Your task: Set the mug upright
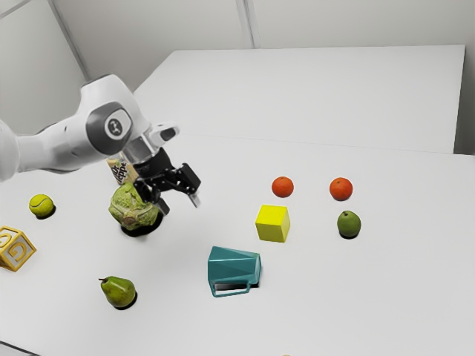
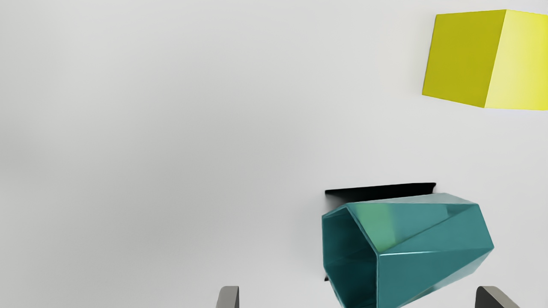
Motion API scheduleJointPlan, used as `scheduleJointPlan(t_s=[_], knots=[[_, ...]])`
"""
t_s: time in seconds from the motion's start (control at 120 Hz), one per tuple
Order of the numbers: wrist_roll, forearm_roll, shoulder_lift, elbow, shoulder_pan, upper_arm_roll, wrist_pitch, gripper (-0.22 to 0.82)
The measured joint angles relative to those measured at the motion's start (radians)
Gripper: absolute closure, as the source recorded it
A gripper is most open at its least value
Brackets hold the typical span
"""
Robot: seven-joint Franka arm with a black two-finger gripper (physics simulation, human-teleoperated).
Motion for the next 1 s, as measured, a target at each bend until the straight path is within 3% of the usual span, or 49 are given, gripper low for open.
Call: scheduleJointPlan(t_s=[0.492, 1.0], knots=[[0.077, -0.245, 0.035, -0.21, -0.085, -0.001, 0.284, 0.0], [0.332, -0.566, 0.038, -0.276, -0.127, -0.004, 0.338, 0.0]])
